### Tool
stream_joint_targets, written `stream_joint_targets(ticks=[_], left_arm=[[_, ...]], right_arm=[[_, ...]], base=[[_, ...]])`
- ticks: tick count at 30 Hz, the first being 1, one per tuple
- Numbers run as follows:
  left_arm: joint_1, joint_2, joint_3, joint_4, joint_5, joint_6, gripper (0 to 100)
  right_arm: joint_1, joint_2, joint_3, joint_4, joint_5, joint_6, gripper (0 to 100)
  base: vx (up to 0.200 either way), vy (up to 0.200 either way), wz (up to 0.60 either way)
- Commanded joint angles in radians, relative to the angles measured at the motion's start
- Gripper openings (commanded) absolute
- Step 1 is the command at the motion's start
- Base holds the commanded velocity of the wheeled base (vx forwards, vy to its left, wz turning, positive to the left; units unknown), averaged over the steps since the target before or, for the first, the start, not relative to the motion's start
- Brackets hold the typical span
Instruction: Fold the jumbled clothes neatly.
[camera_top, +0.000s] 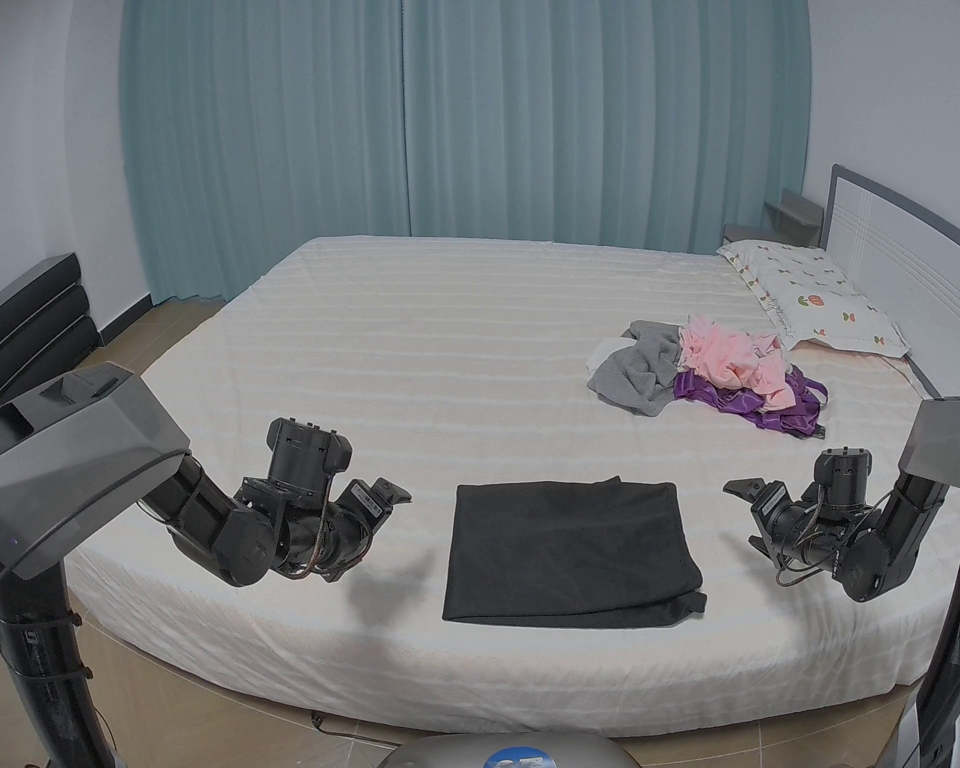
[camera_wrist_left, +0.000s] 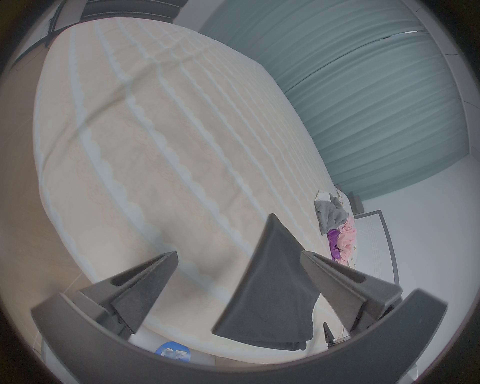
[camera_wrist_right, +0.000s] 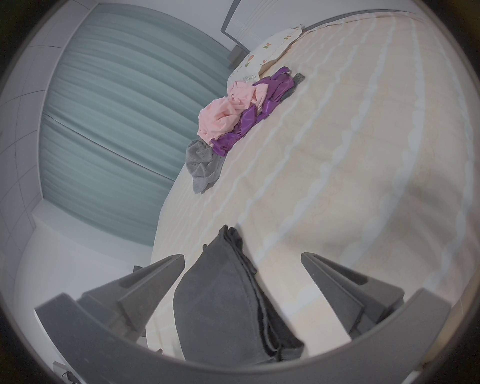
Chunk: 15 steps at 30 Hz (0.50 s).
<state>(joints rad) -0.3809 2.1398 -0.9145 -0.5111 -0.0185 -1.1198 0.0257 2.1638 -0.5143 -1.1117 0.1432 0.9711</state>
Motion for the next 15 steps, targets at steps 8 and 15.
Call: stream_joint_targets(ticks=[8,15], left_arm=[[-0.009,-0.057,-0.014,-0.003,0.0,-0.017,100],[0.017,0.046,-0.073,-0.012,-0.009,0.112,100]], right_arm=[[0.0,-0.013,0.013,0.0,0.001,0.0,100],[0.002,-0.007,0.026,0.0,0.003,-0.002,100]], base=[[0.0,-0.05,0.0],[0.0,0.0,0.0]])
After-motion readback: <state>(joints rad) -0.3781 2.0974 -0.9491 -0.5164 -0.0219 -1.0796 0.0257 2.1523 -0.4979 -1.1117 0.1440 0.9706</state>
